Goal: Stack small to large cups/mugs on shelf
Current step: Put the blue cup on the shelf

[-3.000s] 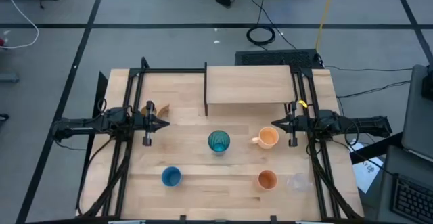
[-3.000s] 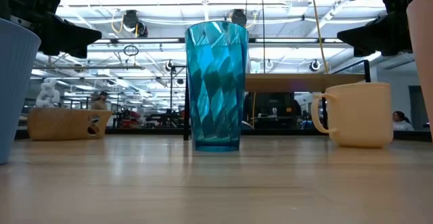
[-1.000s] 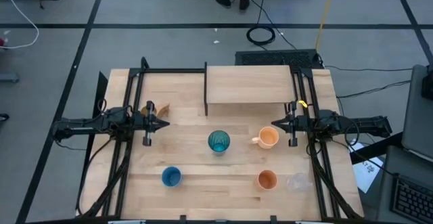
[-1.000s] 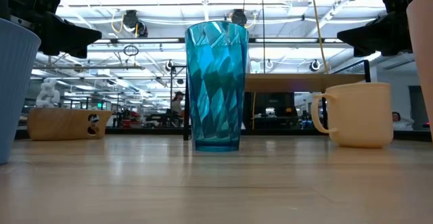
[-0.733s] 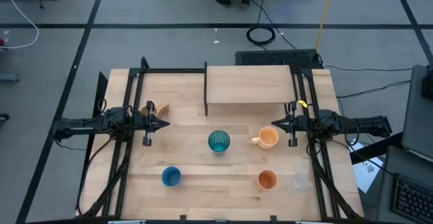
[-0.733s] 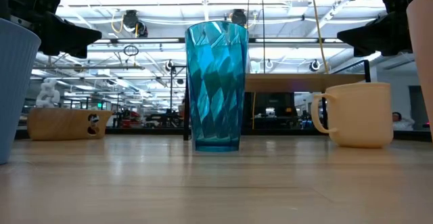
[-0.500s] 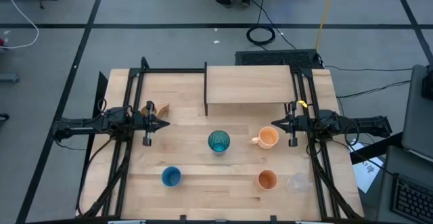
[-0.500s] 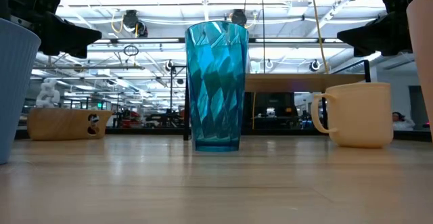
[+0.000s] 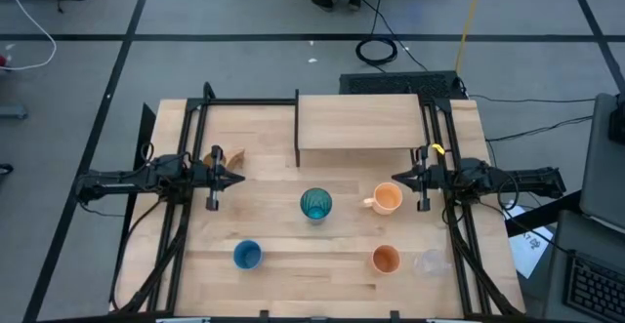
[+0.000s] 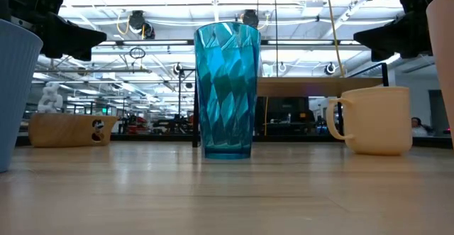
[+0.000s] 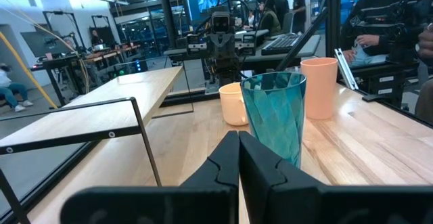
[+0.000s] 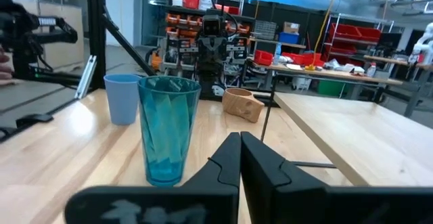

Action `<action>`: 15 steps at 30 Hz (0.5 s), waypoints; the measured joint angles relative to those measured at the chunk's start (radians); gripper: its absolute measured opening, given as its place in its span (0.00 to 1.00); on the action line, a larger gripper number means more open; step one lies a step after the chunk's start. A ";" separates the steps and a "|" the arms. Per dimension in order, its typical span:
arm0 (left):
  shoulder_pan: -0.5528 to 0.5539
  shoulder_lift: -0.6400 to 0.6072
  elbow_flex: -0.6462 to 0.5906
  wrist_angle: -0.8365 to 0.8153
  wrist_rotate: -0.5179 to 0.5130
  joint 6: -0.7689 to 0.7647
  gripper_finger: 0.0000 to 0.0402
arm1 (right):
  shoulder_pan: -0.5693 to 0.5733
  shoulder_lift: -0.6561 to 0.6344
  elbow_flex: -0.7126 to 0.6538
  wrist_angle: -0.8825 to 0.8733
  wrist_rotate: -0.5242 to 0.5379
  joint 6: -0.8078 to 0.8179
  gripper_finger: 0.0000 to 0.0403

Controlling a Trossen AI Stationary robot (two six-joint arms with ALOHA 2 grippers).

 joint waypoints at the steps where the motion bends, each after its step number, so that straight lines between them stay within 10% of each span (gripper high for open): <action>1: 0.000 0.000 0.000 0.000 0.000 -0.002 0.01 | 0.000 0.000 0.000 0.004 0.001 0.006 0.00; 15: 0.000 0.000 0.000 0.000 0.000 -0.007 0.01 | 0.000 0.005 0.000 0.041 0.000 0.097 0.00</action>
